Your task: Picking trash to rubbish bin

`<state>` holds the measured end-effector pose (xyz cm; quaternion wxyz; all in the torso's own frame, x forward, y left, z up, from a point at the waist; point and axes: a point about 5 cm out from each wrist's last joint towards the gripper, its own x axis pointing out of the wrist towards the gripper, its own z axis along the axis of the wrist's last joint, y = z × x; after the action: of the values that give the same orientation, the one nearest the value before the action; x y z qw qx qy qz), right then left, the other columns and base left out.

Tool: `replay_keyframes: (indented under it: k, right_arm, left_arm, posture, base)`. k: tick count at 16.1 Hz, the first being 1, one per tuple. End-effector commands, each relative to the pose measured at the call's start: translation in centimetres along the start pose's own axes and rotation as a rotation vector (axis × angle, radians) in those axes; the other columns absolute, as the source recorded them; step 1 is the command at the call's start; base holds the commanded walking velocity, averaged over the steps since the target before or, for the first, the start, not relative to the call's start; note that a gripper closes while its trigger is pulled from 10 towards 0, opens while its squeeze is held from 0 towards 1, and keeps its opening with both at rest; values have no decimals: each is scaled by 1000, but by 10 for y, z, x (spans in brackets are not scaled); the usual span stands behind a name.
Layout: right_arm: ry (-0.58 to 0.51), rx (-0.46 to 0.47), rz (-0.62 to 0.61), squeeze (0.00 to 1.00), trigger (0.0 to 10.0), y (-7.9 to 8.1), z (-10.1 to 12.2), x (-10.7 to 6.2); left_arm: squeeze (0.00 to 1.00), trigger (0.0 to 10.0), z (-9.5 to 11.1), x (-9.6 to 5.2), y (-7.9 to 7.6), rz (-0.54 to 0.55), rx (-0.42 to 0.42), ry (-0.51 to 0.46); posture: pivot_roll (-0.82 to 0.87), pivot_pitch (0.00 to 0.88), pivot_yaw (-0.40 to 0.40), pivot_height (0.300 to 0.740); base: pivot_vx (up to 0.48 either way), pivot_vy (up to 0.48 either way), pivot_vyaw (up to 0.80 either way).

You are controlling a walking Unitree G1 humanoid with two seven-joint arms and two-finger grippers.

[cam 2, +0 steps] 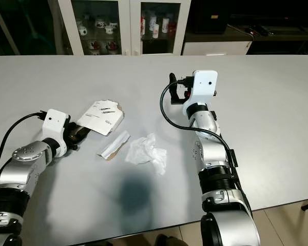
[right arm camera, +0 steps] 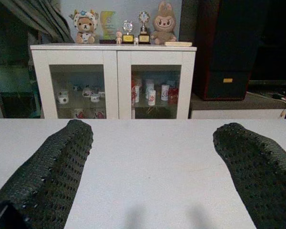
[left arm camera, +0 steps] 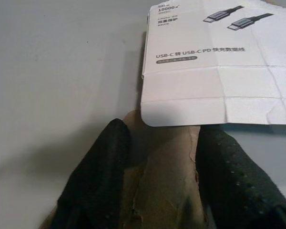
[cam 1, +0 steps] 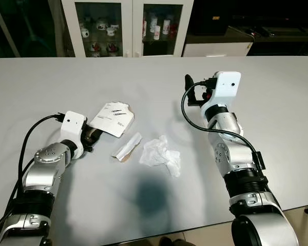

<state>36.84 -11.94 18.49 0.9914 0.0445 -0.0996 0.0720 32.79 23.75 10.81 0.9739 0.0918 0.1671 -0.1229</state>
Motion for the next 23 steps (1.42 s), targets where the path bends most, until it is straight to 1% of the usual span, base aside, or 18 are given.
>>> replay_keyframes:
  k: [1, 4, 9, 10, 11, 12, 13, 14, 15, 17, 19, 20, 21, 23]
  right_arm:
    - [19, 2, 1, 0, 10000, -1, -1, 1]
    - [24, 5, 8, 0, 10000, 1, -2, 2]
    - [26, 10, 22, 0, 10000, 4, -3, 2]
    - [27, 10, 24, 0, 10000, 4, -3, 2]
    - [29, 10, 26, 0, 10000, 4, -3, 2]
    - [30, 10, 29, 0, 10000, 4, -3, 2]
    - [30, 11, 30, 0, 10000, 4, -3, 2]
    - [33, 12, 35, 0, 10000, 5, -4, 2]
    - [35, 13, 39, 0, 10000, 6, -5, 1]
    - [33, 14, 43, 0, 10000, 8, -5, 1]
    - [29, 15, 43, 0, 10000, 7, -4, 2]
    - [28, 15, 43, 0, 10000, 7, -4, 2]
    - [24, 15, 46, 0, 10000, 8, -3, 2]
    - [18, 16, 49, 0, 10000, 9, -2, 3]
  left_arm:
    - [0, 0, -3, -3, -1, -3, 14, 34]
    - [0, 0, 8, -10, 2, 0, 34, 16]
    - [0, 0, 18, -13, -2, -21, 37, -1]
    - [0, 0, 26, -16, -3, -28, 45, -13]
    - [0, 0, 37, -19, -2, -30, 35, -45]
    - [0, 0, 53, -23, -1, -38, -2, -108]
    - [0, 0, 58, -25, -1, -41, -16, -130]
    - [0, 10000, 79, -31, 1, -49, -59, -223]
    - [0, 10000, 95, -36, 3, -61, -89, -295]
    - [0, 10000, 115, -42, 5, -63, -114, -380]
    - [0, 10000, 135, -48, 12, -2, -169, -502]
    - [0, 10000, 140, -49, 14, 20, -191, -544]
    - [0, 10000, 141, -50, 14, 22, -227, -579]
    - [0, 10000, 153, -55, 19, 91, -214, -664]
  posture:
    - [44, 81, -107, 740]
    - [51, 78, -108, 740]
    - [51, 78, -107, 740]
    - [53, 80, -108, 740]
    - [53, 80, -108, 740]
    - [54, 84, -107, 740]
    - [54, 84, -107, 740]
    - [57, 84, -106, 740]
    - [57, 78, -102, 740]
    - [56, 74, -100, 740]
    - [56, 74, -100, 740]
    - [55, 58, -95, 740]
    - [55, 58, -95, 740]
    - [50, 39, -90, 740]
  base:
    - [0, 0, 0]
    - [0, 0, 0]
    - [0, 0, 0]
    - [0, 0, 0]
    - [0, 0, 0]
    - [0, 0, 0]
    - [0, 0, 0]
    - [0, 0, 0]
    - [0, 0, 0]
    - [0, 0, 0]
    - [0, 0, 0]
    - [0, 0, 0]
    - [0, 0, 0]
    - [0, 0, 0]
